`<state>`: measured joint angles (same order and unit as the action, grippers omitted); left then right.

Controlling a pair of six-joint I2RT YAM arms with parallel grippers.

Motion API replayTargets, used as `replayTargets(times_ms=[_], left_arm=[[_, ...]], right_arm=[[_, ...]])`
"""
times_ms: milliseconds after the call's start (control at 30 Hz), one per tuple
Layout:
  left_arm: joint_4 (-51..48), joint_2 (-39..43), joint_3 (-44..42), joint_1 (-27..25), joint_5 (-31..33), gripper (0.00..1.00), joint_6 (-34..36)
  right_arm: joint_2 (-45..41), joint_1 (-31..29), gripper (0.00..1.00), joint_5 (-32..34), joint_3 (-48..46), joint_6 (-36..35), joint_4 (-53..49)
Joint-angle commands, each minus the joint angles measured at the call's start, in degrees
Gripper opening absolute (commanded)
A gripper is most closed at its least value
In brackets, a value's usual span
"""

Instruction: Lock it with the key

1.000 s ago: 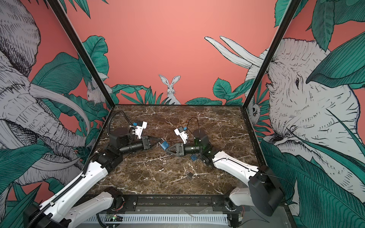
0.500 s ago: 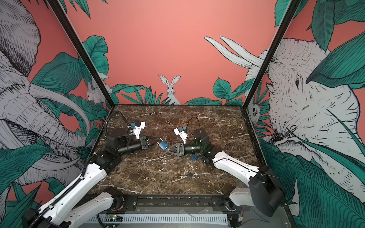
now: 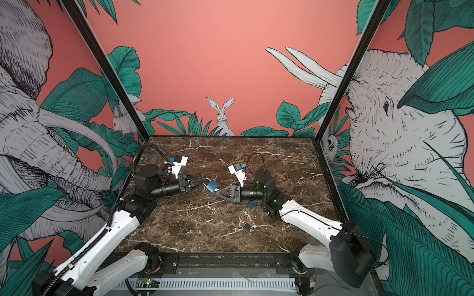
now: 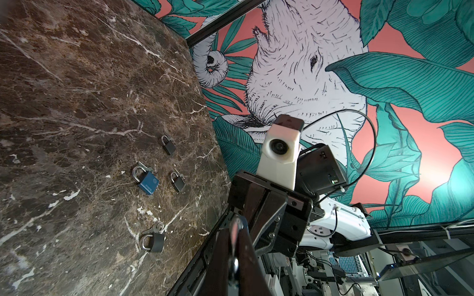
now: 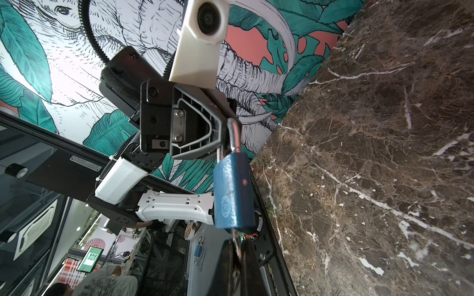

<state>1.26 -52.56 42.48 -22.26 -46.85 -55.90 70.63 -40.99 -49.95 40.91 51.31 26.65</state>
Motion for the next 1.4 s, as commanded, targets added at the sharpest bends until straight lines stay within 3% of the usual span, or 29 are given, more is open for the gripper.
replayTargets(times_ms=[0, 467, 667, 900, 1167, 1367], left_arm=[[6.63, 1.17, 1.94, 3.34, 3.69, 0.00, -1.94], [14.02, 1.72, 0.06, 5.40, -3.01, 0.00, -4.57], [12.02, 1.92, 0.50, 5.47, -3.58, 0.00, -3.31], [-4.02, 0.49, 3.00, 5.47, -0.49, 0.00, 8.37], [-2.30, -10.17, 2.23, 4.37, -1.00, 0.00, 13.76], [-5.76, -20.06, 7.10, -1.82, 2.23, 0.00, 19.89]], right_arm=[[-1.53, 0.26, 0.00, -2.33, -2.21, -0.60, -3.57], [-4.17, 0.83, 0.00, -6.38, -2.74, 3.10, -0.78], [-5.79, 1.65, 0.00, -4.84, -2.67, 1.56, -4.08], [-9.03, 3.65, 0.00, 2.72, 0.42, -5.60, -16.54], [-13.05, 8.22, 0.00, 7.22, 1.72, -6.92, -19.66], [-14.53, 10.98, 0.00, 9.34, 1.55, -6.53, -19.09]])
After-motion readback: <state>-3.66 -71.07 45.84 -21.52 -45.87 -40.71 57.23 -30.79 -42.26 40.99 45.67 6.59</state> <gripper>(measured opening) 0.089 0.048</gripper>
